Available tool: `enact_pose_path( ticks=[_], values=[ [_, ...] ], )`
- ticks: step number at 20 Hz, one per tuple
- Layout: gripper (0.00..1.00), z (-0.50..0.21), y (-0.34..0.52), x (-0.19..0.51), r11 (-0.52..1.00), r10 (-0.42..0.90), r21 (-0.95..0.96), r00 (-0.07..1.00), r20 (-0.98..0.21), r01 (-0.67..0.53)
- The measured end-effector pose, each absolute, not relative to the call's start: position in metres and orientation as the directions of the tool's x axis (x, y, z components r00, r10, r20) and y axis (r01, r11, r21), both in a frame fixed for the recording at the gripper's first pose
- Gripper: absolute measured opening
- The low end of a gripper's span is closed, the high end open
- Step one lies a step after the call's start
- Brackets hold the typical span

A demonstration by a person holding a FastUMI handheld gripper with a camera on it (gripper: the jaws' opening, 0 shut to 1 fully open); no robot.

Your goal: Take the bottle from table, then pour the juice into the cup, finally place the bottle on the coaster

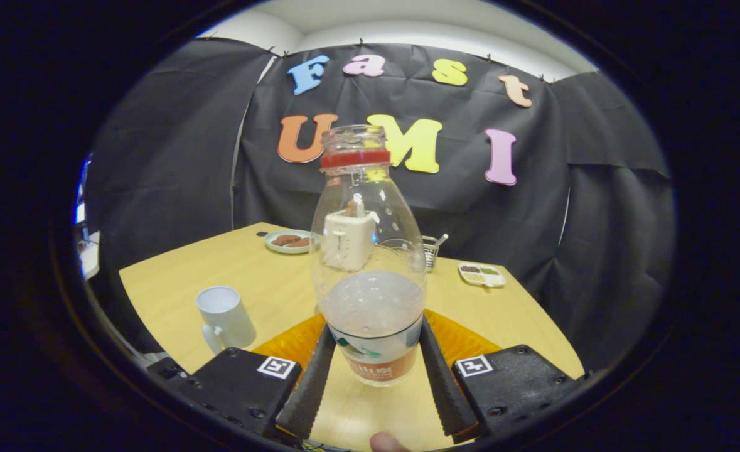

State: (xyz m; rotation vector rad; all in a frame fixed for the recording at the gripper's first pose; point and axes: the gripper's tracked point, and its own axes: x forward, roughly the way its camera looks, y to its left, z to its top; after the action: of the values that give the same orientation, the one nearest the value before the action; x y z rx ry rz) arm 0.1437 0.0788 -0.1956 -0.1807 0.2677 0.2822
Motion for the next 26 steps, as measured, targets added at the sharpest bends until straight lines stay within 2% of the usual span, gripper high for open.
enact_pose_path(
  ticks=[8,16,21,26],
  values=[
    [0.78,-0.179,0.092,0.144,0.879,0.168,-0.389,0.944,-0.285,-0.274],
    [0.78,-0.203,0.106,0.144,0.698,0.075,-0.659,0.944,-0.321,-0.279],
    [0.79,-0.191,0.108,0.152,0.532,0.012,-0.811,0.96,-0.28,-0.243],
    [0.78,-0.182,0.118,0.163,0.417,-0.016,-0.883,0.97,-0.243,-0.215]
  ],
)
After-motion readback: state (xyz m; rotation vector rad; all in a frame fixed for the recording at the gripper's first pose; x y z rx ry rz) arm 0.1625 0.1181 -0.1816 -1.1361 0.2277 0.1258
